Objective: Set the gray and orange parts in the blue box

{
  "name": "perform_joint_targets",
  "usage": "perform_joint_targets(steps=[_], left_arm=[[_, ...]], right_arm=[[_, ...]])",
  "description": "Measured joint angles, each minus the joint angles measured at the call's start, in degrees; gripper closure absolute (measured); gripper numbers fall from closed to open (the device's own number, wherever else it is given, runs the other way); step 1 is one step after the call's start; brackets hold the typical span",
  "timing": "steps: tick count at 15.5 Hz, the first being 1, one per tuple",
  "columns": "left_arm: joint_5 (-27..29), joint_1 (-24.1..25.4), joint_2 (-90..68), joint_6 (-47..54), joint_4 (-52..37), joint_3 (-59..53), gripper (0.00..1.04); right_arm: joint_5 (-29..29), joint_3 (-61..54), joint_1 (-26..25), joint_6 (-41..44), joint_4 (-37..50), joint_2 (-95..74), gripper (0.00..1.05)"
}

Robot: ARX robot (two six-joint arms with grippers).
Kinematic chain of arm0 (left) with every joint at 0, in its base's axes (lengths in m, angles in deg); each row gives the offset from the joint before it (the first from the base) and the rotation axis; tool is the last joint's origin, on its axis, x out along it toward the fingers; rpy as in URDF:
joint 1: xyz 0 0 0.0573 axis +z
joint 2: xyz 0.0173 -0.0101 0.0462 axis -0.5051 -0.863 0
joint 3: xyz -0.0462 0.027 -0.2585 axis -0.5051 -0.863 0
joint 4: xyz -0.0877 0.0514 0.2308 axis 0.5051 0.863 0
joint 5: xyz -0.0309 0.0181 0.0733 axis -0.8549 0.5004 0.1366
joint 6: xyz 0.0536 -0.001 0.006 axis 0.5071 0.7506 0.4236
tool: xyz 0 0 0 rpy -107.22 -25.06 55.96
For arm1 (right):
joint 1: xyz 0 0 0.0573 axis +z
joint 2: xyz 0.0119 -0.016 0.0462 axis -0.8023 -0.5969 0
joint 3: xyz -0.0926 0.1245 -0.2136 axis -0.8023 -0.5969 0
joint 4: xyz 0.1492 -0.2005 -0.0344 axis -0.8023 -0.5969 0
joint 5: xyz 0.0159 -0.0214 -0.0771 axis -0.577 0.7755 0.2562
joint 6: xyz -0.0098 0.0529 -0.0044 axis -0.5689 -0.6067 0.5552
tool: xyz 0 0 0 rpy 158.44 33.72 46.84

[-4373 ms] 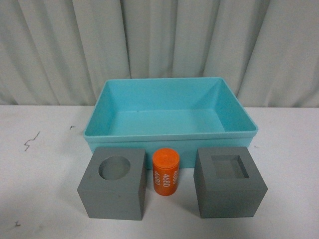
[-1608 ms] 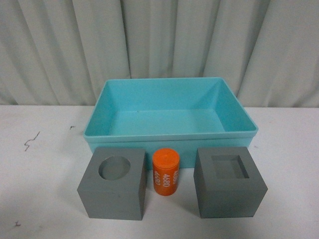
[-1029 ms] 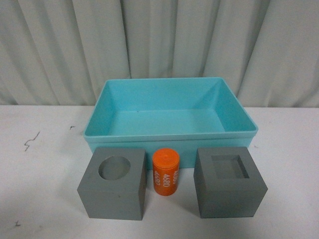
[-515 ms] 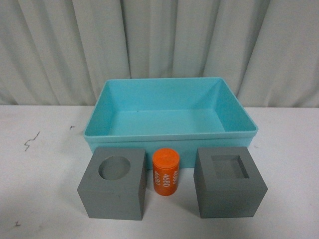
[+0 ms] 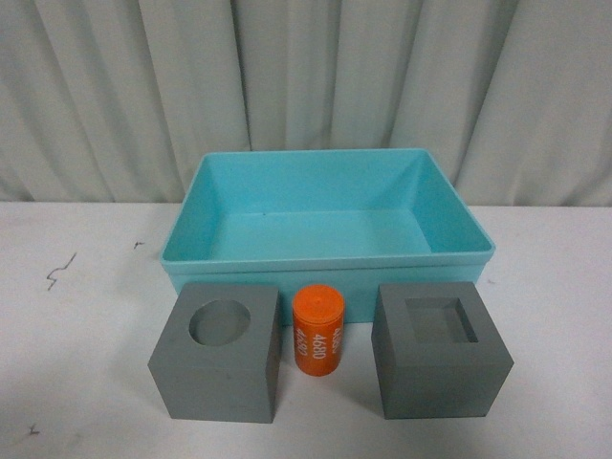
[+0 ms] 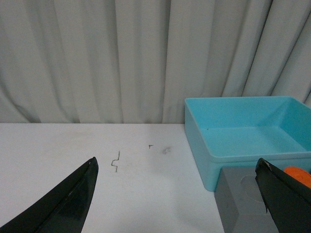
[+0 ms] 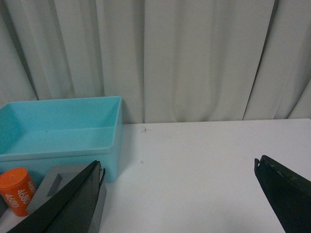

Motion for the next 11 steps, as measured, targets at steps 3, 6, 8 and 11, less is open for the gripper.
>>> perform_joint_targets(steps=[3, 6, 8, 11], left_arm=[[0.0, 0.0, 0.0, 0.0, 0.0, 0.0, 0.07], [0.0, 0.0, 0.0, 0.0, 0.0, 0.0, 0.07], [0.0, 0.0, 0.0, 0.0, 0.0, 0.0, 0.07], [0.0, 0.0, 0.0, 0.0, 0.0, 0.0, 0.07]], right_arm=[[-2.7, 5.3, -1.1, -7.2, 1.7, -12.4, 0.06], [-4.4, 18.3, -1.0, -11.3, 19.1, -34.7, 0.06], [-5.2, 27.7, 0.1, -14.1, 20.3, -52.1, 0.06], [-6.8, 44.4, 3.9, -19.1, 13.8, -73.4, 0.06]])
